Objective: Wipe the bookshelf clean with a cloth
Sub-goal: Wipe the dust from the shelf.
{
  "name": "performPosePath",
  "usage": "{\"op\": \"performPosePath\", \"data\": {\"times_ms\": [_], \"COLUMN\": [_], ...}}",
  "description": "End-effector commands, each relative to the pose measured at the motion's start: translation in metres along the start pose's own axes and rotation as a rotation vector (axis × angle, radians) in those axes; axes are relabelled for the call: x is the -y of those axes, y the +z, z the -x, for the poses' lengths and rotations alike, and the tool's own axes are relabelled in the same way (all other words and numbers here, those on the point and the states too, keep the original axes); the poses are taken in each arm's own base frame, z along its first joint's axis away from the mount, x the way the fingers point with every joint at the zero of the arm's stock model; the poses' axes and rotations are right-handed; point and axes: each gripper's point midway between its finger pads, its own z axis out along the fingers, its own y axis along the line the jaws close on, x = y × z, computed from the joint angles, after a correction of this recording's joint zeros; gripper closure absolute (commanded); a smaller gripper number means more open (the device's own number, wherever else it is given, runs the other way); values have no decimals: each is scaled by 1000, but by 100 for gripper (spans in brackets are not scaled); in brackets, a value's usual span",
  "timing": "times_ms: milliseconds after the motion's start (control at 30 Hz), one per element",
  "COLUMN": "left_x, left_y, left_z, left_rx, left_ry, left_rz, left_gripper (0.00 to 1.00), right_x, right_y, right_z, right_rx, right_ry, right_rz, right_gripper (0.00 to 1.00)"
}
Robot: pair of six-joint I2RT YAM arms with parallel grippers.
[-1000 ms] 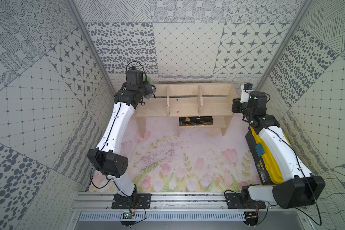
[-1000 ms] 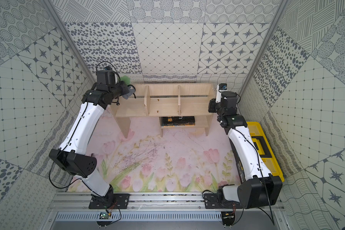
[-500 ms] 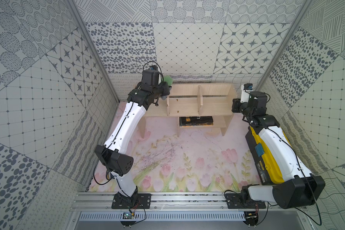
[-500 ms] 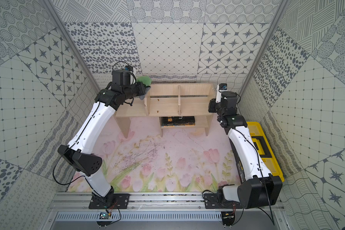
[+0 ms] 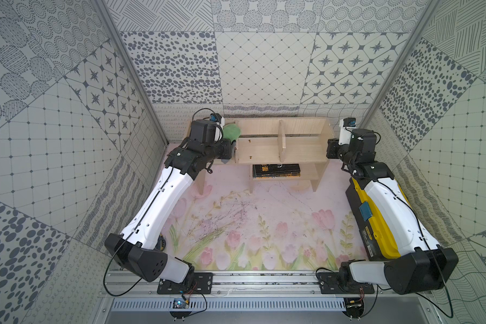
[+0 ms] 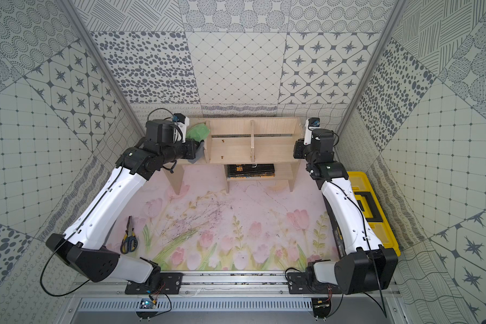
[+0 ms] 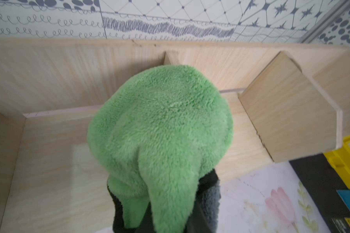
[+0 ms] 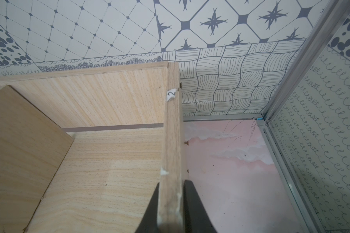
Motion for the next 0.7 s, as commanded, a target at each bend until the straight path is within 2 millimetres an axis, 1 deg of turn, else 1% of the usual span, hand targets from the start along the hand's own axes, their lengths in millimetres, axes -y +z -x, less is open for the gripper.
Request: {"op": "performPosePath", "data": {"times_ms": [0,33,100,167,200,233,300,367,400,533,567,600,667], "left_x": [-15,-25,-52,-69,-82,-93,-123,-144,-152,-175,-177,-174,-163], "left_y": [-23,-27,-41,-55,-61,-65,-71,-73,-72,-70,-66,-60,-42], "left_z": [-27,-21,-3,13,19,22,23,22,22,35,39,44,53], "left_rx": [-48,-28,21,77,101,116,127,138,144,167,171,177,155], "left_ry": [97,86,34,15,-12,-42,-121,-190,-216,-271,-280,-281,-290], "left_rz": [62,105,214,286,325,357,435,478,489,548,539,512,419], "left_gripper": [100,100,100,100,100,100,100,100,100,100,100,100,100], "right_x": [-62,-62,-62,-62,-62,-62,-62,-63,-63,-65,-65,-64,-65], "right_y": [-9,-9,-10,-12,-12,-13,-13,-12,-11,-11,-12,-12,-12], "right_z": [-26,-26,-26,-25,-25,-25,-26,-27,-28,-27,-27,-27,-27], "right_rx": [-107,-108,-105,-102,-102,-100,-103,-107,-109,-109,-108,-107,-109], "right_ry": [121,122,122,121,121,121,120,120,121,121,121,120,120], "right_rz": [280,280,282,283,283,283,282,286,287,296,296,297,298], "right_gripper": [100,100,100,100,100,100,100,100,100,100,100,100,100]}}
